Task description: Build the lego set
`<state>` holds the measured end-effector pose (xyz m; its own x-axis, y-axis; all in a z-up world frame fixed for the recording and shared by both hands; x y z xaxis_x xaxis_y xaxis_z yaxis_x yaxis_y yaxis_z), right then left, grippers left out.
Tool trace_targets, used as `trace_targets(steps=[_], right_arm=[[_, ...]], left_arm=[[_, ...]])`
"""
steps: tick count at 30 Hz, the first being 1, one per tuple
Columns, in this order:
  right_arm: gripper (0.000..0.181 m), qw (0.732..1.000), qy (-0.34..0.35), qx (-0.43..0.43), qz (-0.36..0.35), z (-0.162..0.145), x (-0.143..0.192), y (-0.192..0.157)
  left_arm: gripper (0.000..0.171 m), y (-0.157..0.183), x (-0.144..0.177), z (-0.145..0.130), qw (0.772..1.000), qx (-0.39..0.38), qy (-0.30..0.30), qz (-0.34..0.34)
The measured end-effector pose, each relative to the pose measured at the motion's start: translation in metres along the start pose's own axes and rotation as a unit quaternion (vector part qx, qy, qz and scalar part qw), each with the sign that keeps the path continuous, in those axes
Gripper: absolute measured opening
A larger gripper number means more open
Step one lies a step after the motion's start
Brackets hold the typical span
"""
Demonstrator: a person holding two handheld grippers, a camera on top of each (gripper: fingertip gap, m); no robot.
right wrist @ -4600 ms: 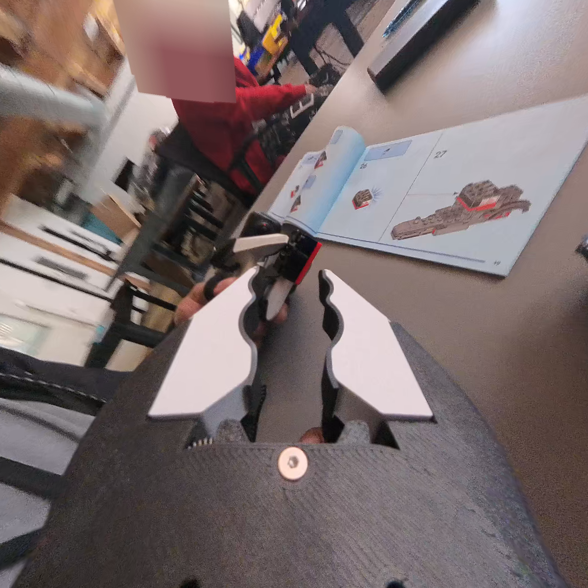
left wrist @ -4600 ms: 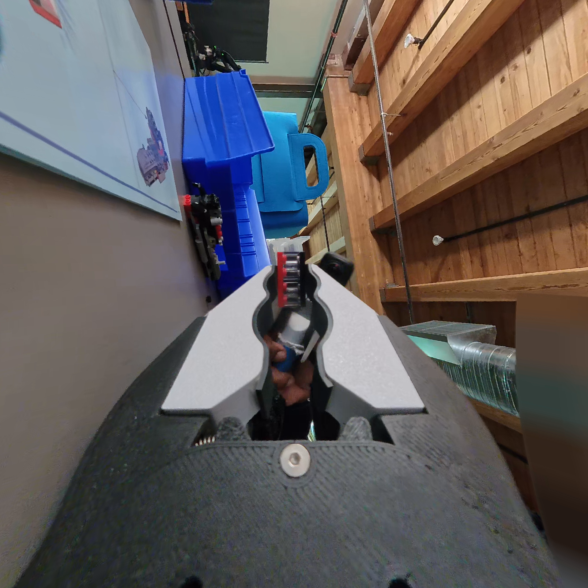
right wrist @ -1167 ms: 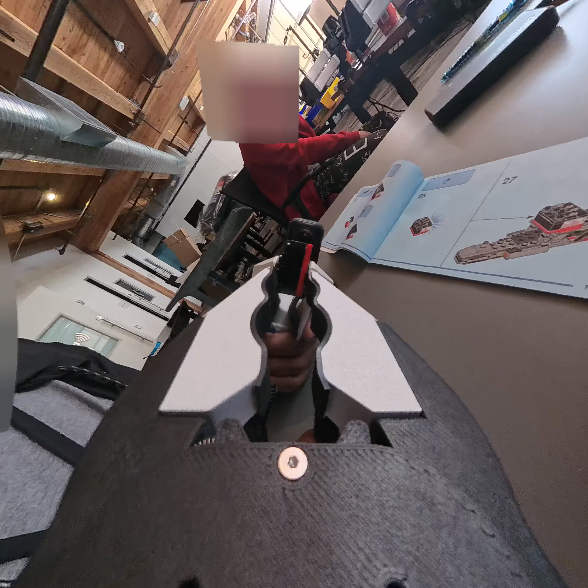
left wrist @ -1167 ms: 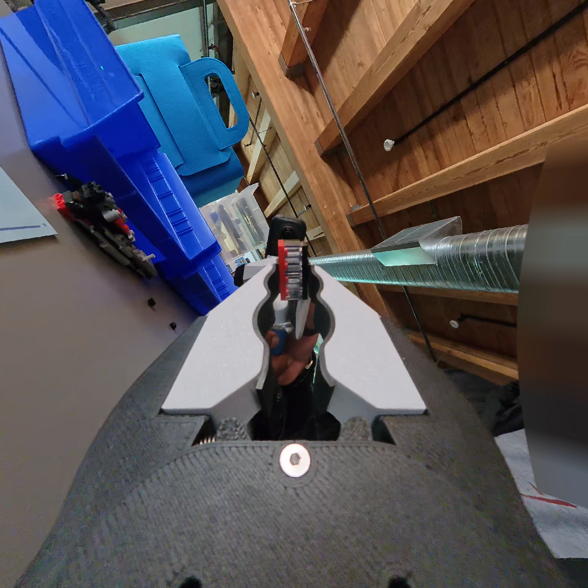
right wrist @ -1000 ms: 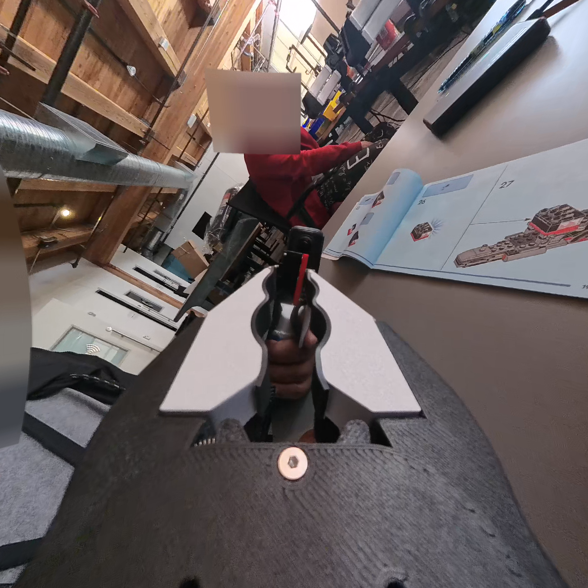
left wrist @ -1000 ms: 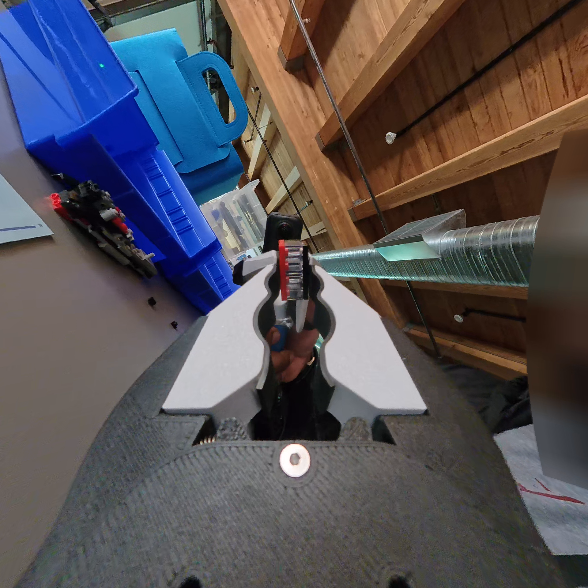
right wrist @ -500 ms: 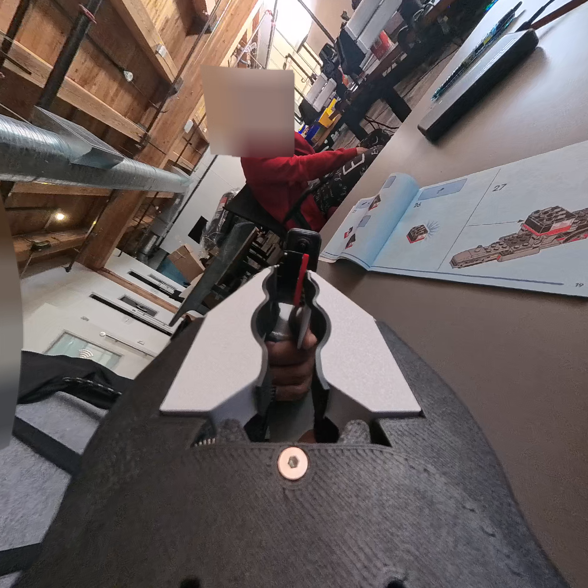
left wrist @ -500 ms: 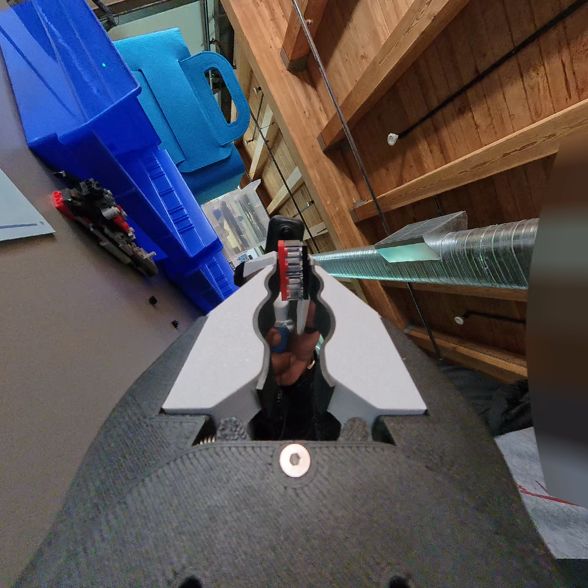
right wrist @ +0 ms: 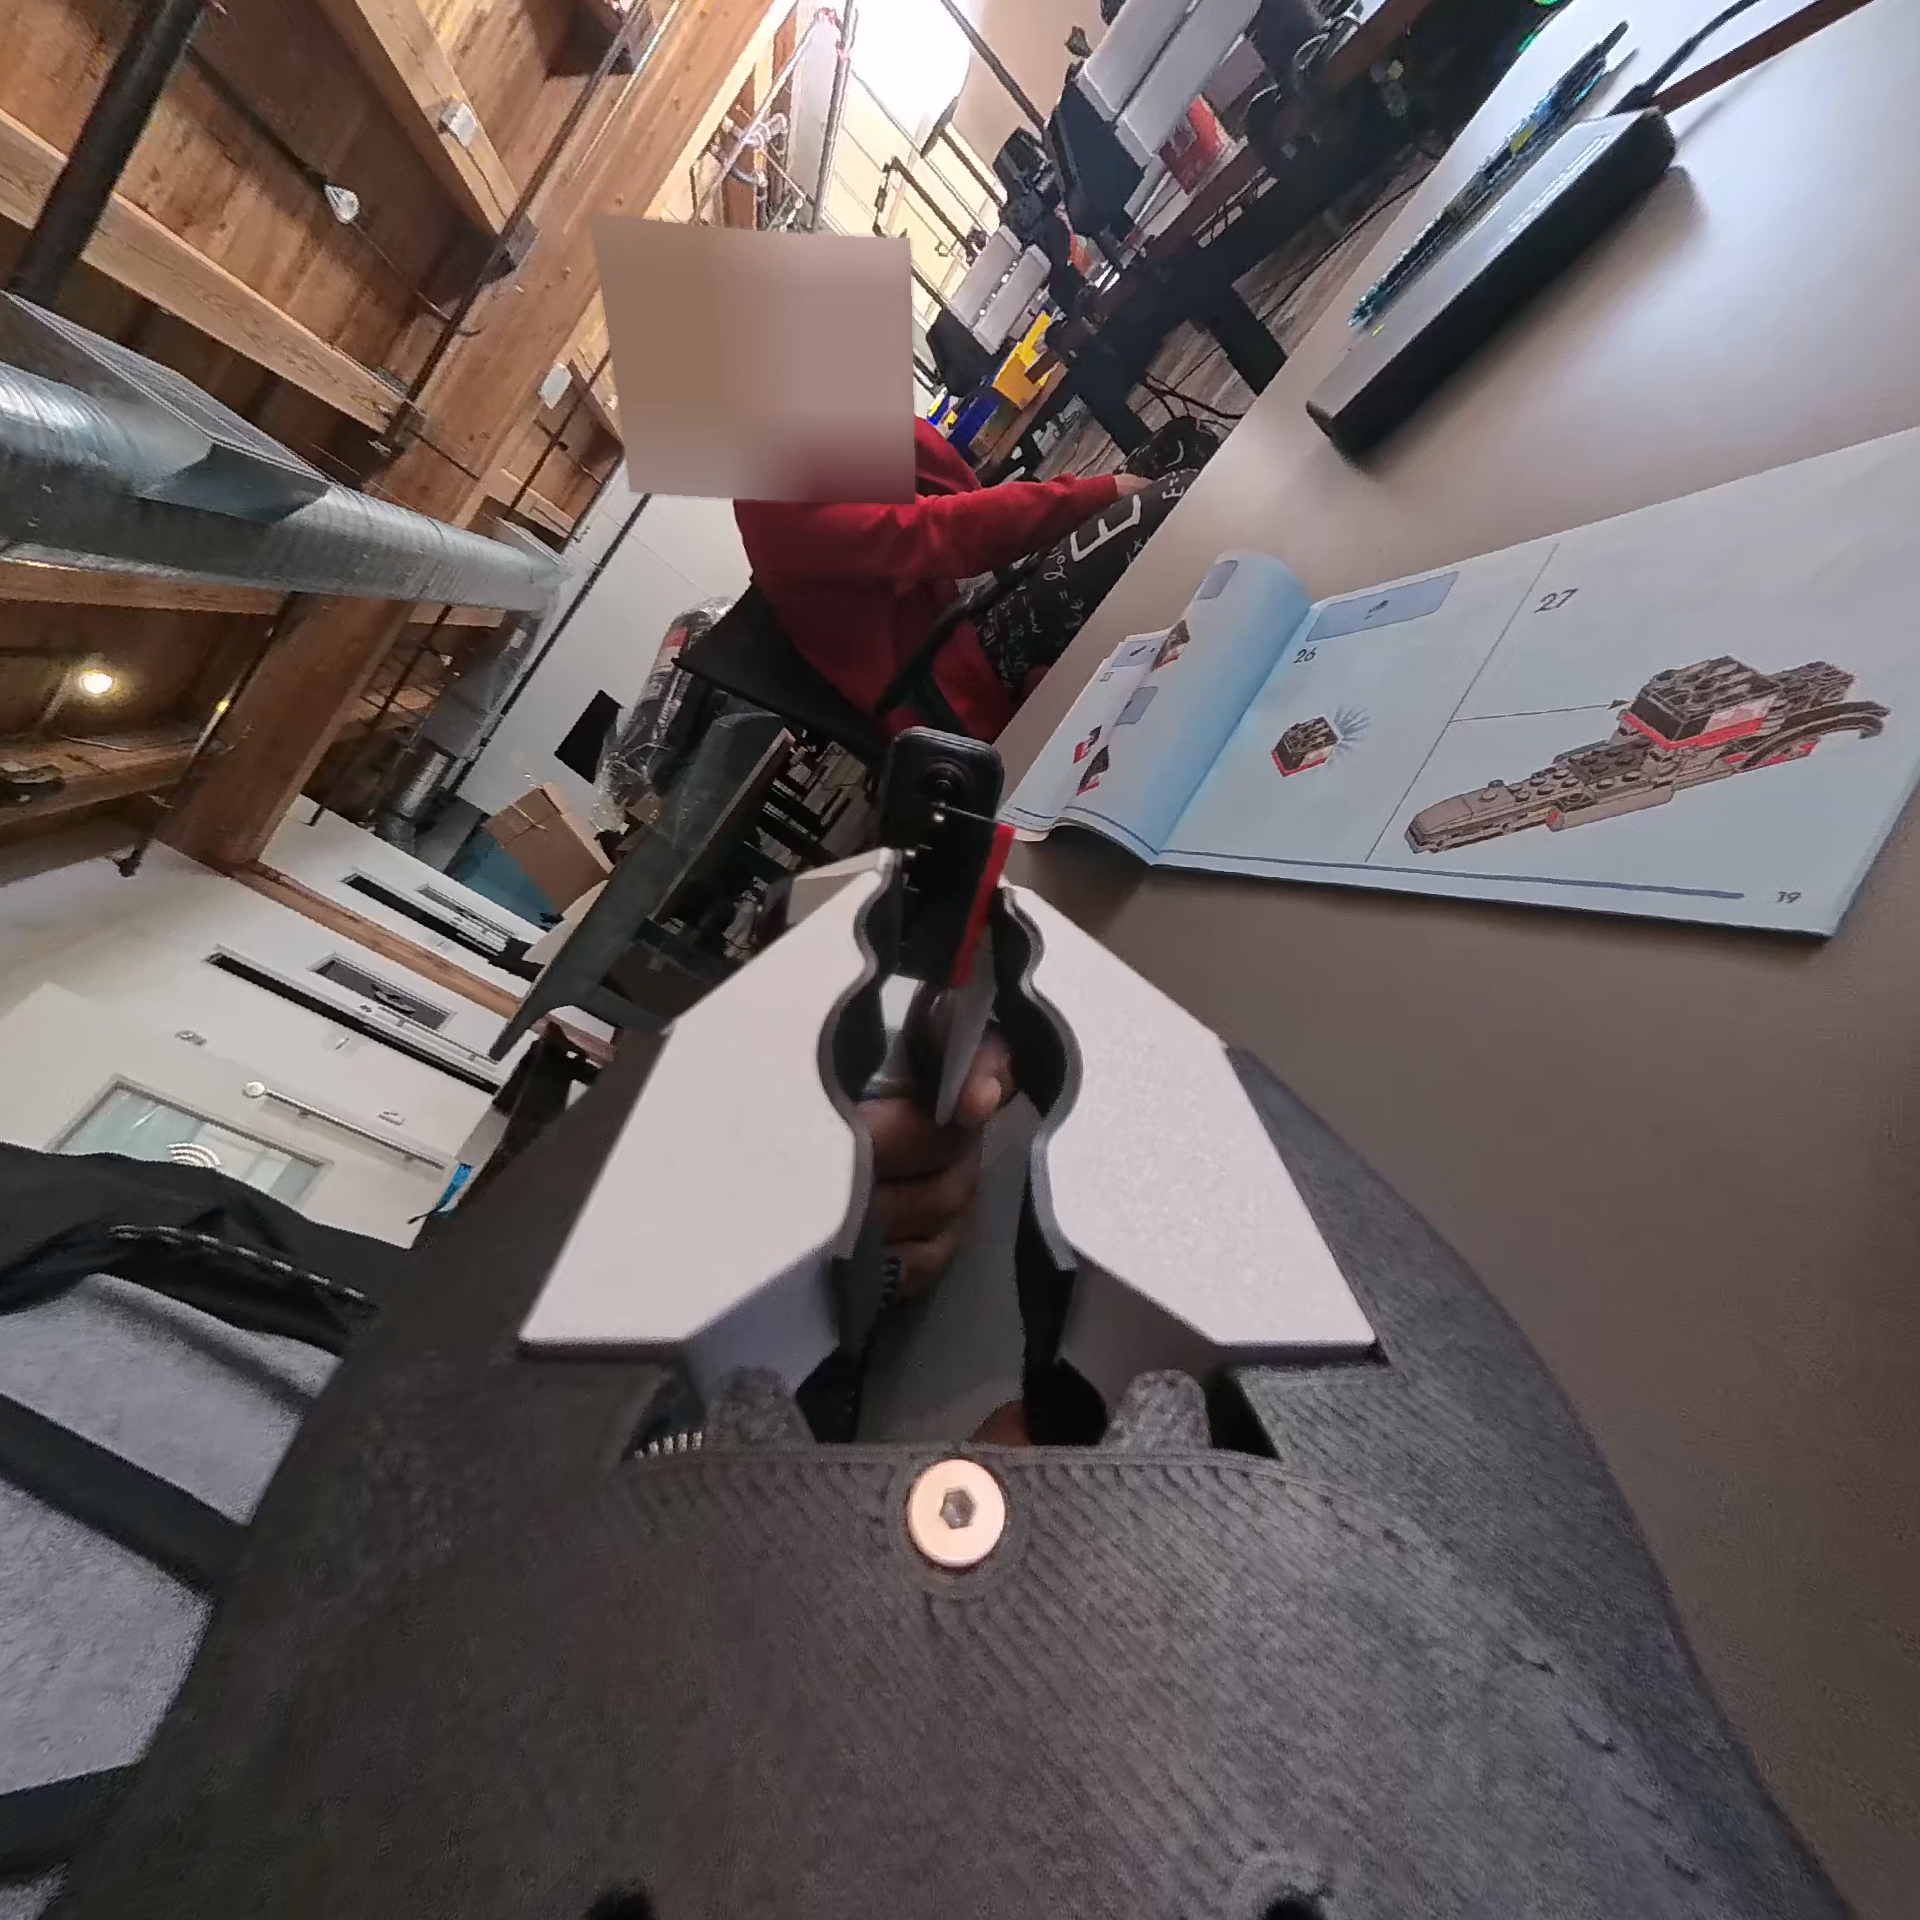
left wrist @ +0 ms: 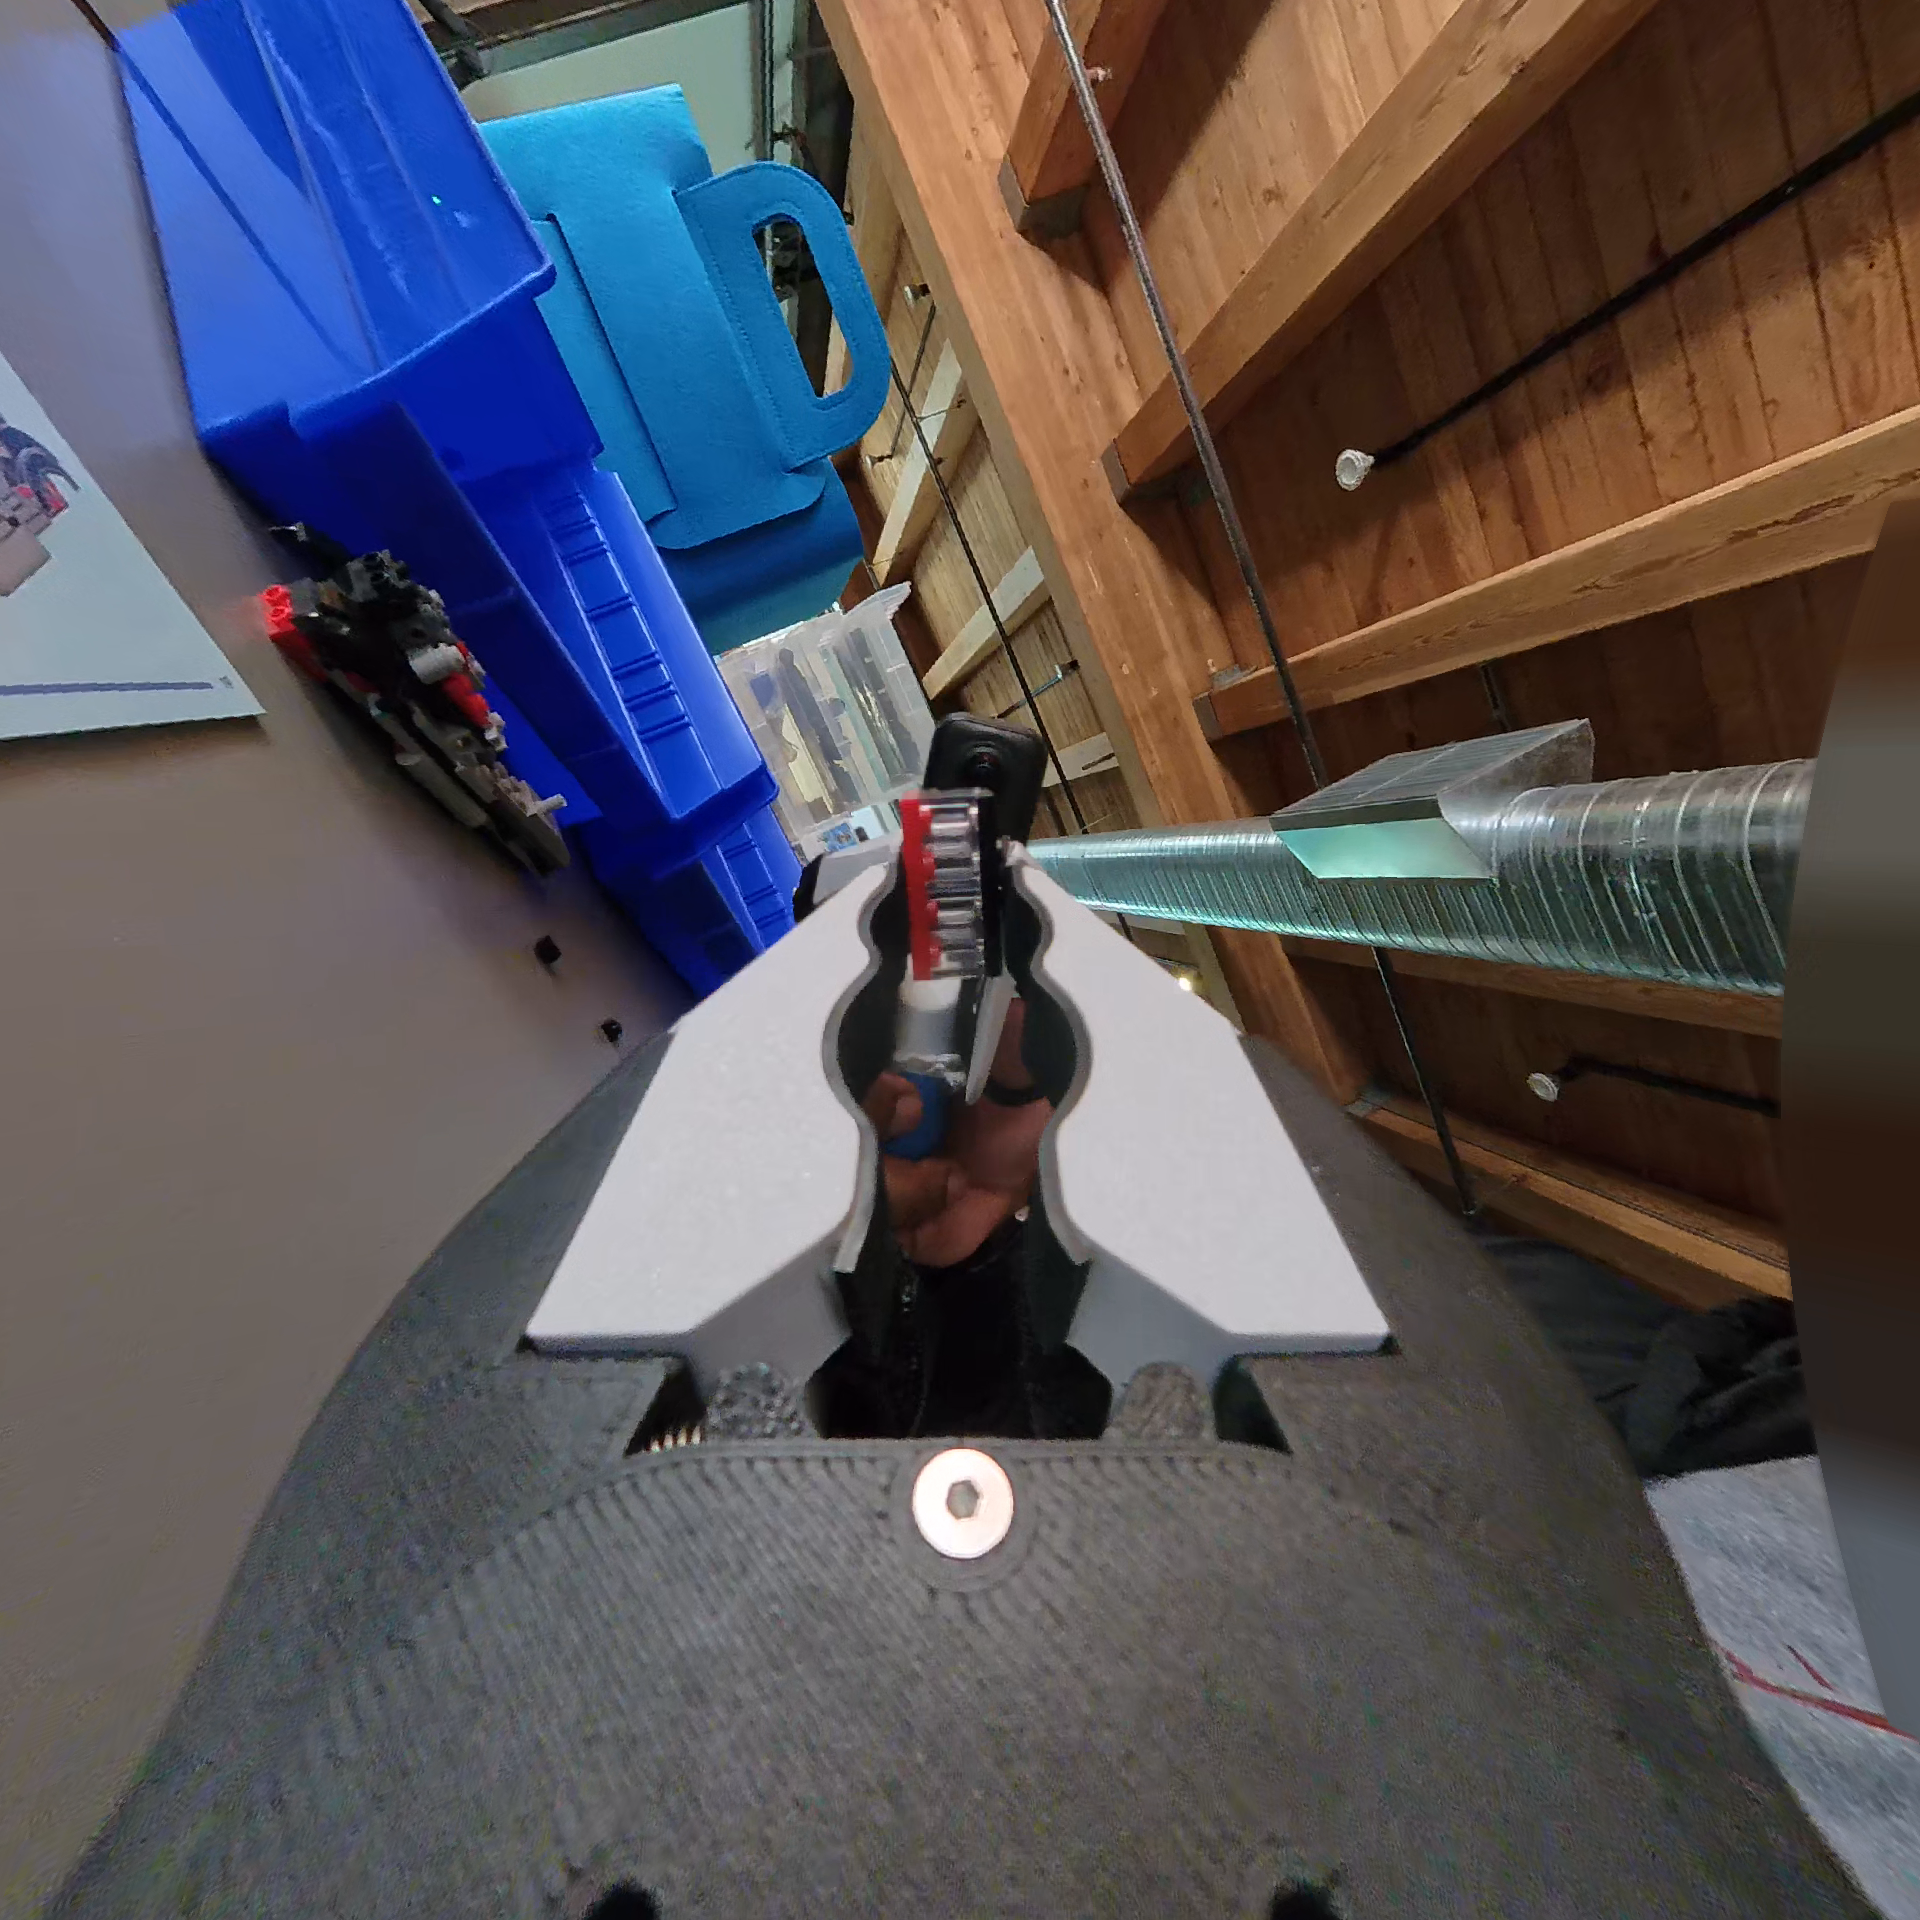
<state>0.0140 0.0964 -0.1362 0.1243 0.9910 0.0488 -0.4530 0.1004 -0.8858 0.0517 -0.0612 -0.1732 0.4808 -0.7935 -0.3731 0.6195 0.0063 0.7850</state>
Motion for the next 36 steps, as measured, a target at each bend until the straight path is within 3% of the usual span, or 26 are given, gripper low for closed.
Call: trace_targets(steps=[2, 4, 11, 27, 36], right_arm=[[0.021, 1.0, 0.003, 0.006, -0.014, 0.001, 0.003, 0.002], [0.036, 0.999, 0.001, 0.029, -0.04, 0.001, 0.009, 0.004], [0.04, 0.978, -0.009, 0.131, -0.162, 0.0, 0.054, 0.011], [0.031, 0.931, -0.038, 0.153, -0.329, -0.009, 0.151, 0.034], [0.027, 0.908, -0.093, 0.189, -0.362, -0.025, 0.155, 0.048]], left_arm=[[0.017, 0.0, 0.001, 0.0, 1.0, -0.001, 0.004, 0.015], [0.018, 0.0, 0.005, 0.004, 0.999, -0.004, 0.008, 0.04], [0.017, -0.004, 0.039, 0.025, 0.991, -0.025, 0.017, 0.131], [0.018, -0.011, 0.026, 0.009, 0.992, 0.013, -0.009, 0.121], [0.018, -0.013, 0.008, -0.007, 0.994, 0.036, -0.032, 0.102]])
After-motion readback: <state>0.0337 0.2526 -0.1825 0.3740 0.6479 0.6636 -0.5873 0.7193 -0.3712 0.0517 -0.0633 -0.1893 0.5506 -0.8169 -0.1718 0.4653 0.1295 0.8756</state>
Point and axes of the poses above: each gripper's, where its closed fingertips meet, x back along the fingers, z out of its top, y = z × x across the jaws, the point moved 9 cm from there along x, back along the fingers, and after that the axes turned 14 degrees about -x, right-handed, at the moved point
